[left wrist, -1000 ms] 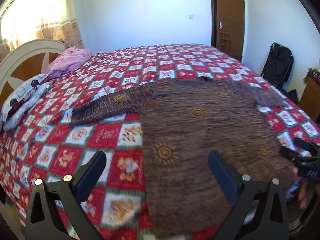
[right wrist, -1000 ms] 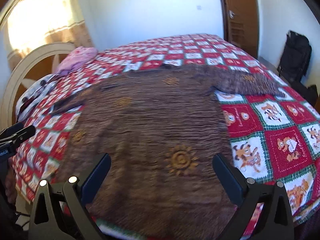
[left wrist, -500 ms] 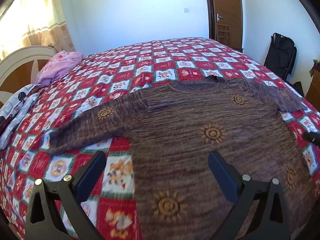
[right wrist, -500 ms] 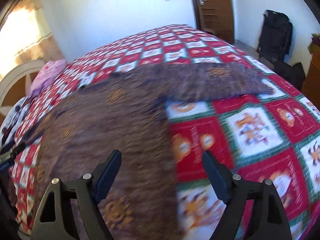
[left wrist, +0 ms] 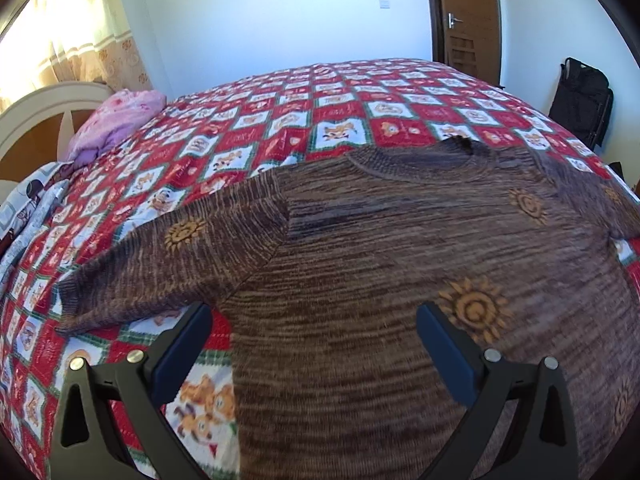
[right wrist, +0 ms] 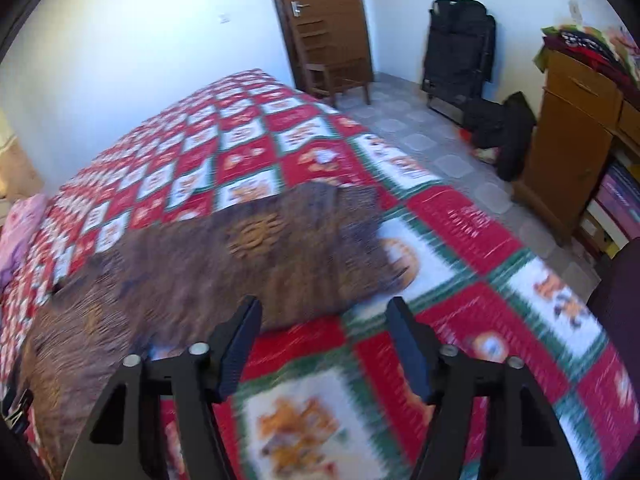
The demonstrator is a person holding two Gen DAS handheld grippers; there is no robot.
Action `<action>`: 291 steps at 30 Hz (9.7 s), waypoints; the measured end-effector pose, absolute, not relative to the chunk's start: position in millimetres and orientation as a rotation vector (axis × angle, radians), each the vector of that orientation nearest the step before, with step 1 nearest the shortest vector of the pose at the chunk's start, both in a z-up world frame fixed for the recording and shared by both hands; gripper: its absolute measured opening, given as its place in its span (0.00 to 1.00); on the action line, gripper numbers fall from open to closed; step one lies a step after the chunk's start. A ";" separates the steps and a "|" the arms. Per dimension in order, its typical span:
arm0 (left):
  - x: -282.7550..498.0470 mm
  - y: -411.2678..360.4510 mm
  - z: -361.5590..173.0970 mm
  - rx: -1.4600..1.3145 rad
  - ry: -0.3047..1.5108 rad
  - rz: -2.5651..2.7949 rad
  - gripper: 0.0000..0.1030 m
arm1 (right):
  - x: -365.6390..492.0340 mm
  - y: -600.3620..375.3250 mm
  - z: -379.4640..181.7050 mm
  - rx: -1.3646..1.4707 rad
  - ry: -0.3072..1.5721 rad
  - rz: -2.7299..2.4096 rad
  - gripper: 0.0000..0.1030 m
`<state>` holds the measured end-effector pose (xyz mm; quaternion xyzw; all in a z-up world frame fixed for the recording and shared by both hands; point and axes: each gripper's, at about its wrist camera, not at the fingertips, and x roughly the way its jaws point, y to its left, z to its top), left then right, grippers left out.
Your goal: Fold small clothes
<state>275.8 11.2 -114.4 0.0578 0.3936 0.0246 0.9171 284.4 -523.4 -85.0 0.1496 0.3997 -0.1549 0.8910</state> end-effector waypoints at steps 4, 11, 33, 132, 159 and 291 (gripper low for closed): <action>290.6 15.5 -117.5 0.112 0.815 0.070 1.00 | 302.7 -545.7 -90.5 0.331 0.861 -0.363 0.56; 312.4 27.9 -120.9 0.073 0.834 0.097 1.00 | 334.3 -566.6 -97.5 0.343 0.904 -0.396 0.56; 318.6 22.7 -130.5 0.043 0.882 0.050 1.00 | 369.3 -523.5 -98.1 0.198 0.912 -0.277 0.09; 353.3 -88.7 -113.2 -0.045 0.925 -0.183 0.05 | 290.4 -352.6 -138.8 0.209 0.792 0.149 0.72; 358.4 -84.6 -106.3 -0.014 0.876 -0.160 0.04 | 291.6 -343.9 -142.8 0.152 0.803 0.120 0.73; 234.1 270.3 -124.5 -0.189 0.809 0.493 0.93 | 368.5 -132.2 -136.7 -0.185 0.949 0.475 0.50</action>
